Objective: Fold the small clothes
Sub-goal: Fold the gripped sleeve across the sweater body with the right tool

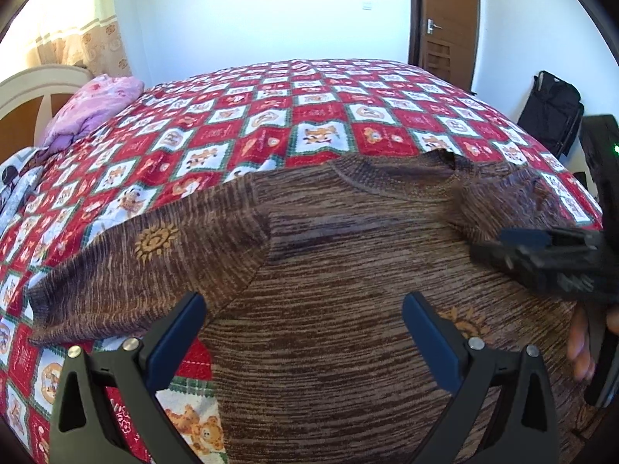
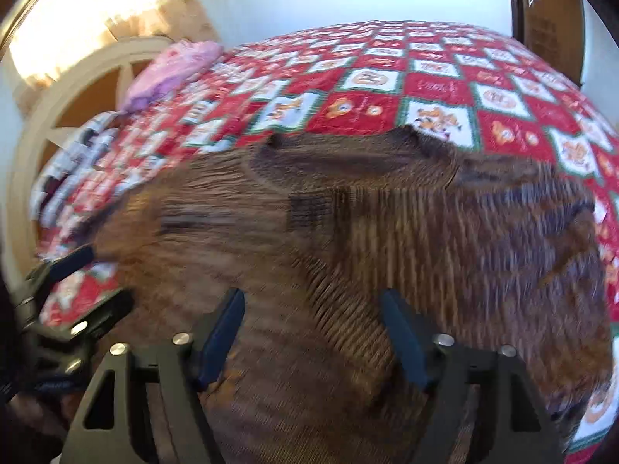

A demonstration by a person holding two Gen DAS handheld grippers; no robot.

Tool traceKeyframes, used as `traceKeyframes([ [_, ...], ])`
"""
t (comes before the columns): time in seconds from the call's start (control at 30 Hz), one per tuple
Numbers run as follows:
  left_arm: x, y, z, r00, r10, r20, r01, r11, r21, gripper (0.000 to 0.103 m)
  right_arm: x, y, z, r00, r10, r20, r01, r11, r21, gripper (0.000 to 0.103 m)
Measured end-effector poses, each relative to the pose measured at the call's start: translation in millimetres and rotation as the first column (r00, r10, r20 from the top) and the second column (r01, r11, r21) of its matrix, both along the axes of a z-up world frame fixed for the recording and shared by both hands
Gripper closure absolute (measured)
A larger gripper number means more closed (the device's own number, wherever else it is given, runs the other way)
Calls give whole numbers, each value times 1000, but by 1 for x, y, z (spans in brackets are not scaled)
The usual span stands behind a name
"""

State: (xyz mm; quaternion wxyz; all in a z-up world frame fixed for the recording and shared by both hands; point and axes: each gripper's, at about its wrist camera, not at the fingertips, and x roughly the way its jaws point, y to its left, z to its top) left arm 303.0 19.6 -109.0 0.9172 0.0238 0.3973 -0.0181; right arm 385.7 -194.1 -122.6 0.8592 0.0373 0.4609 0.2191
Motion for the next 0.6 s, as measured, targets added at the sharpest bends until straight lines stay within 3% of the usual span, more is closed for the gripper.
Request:
traceKeyframes([
  [0.17,0,-21,11,998,-61,17,60,998,23,0,-36,-44,17,999,-33,35,32,999,26,29],
  [0.27,8,-36,15,995,-97,-8,96,995,-19,0,-52,-76,24,994,-92,64,91,996,27,29],
  [0.43,28,-67,14,988,-141,-65,134,985,-107,9,-77,-124,28,963,-225,150,231,973,-23,29],
  [0.6,39,-98,19,986,-145,-85,130,979,-160,9,-86,-141,17,952,-264,156,270,963,-18,29],
])
